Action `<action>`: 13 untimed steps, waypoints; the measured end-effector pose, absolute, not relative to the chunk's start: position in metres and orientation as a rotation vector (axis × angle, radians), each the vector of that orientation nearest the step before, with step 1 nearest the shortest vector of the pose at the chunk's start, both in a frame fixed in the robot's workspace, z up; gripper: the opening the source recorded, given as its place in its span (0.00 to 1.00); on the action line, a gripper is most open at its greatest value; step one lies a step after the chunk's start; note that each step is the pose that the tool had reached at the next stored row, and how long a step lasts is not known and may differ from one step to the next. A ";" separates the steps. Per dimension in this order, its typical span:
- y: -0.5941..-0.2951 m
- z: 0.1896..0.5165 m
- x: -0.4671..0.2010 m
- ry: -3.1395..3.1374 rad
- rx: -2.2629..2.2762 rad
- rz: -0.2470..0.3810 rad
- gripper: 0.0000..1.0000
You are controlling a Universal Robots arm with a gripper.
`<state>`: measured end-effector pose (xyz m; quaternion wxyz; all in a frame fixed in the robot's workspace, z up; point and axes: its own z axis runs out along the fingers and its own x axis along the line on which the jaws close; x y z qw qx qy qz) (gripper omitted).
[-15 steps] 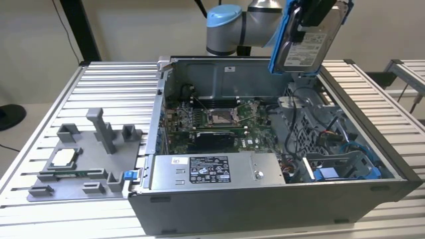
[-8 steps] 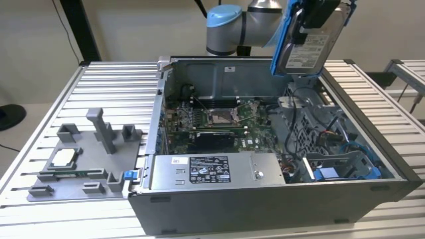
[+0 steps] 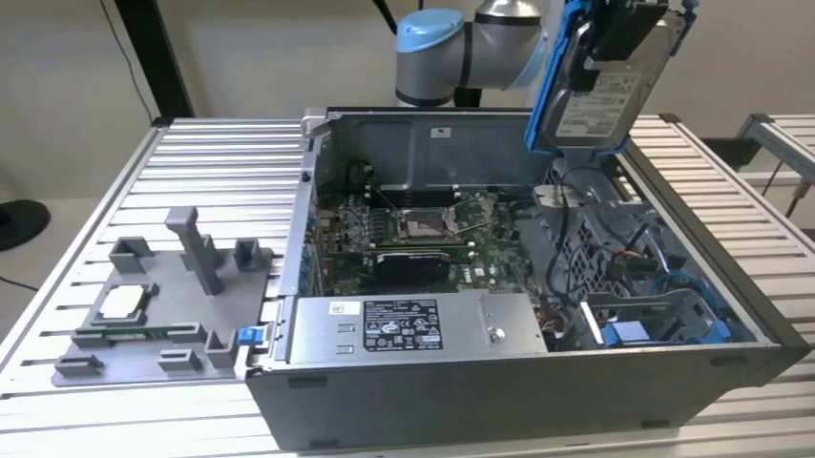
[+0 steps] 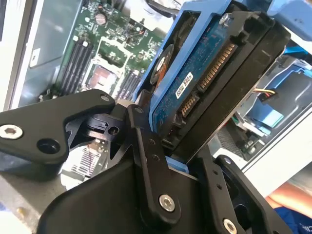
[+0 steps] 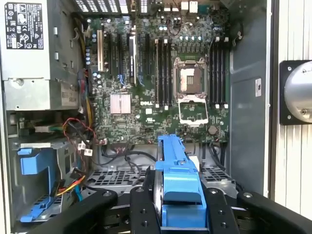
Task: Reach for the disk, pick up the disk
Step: 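Pick up the disk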
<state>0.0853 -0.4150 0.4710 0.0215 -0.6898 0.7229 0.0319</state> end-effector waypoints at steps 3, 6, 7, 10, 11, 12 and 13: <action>-0.423 0.471 0.085 2.241 -2.138 0.099 0.00; -0.431 0.471 0.085 2.242 -2.137 0.099 0.00; -0.433 0.471 0.085 2.242 -2.137 0.099 0.00; -0.442 0.471 0.085 2.242 -2.136 0.099 0.00; -0.445 0.471 0.085 2.242 -2.136 0.099 0.00; -0.448 0.471 0.085 2.243 -2.136 0.099 0.00; -0.450 0.471 0.085 2.243 -2.136 0.099 0.00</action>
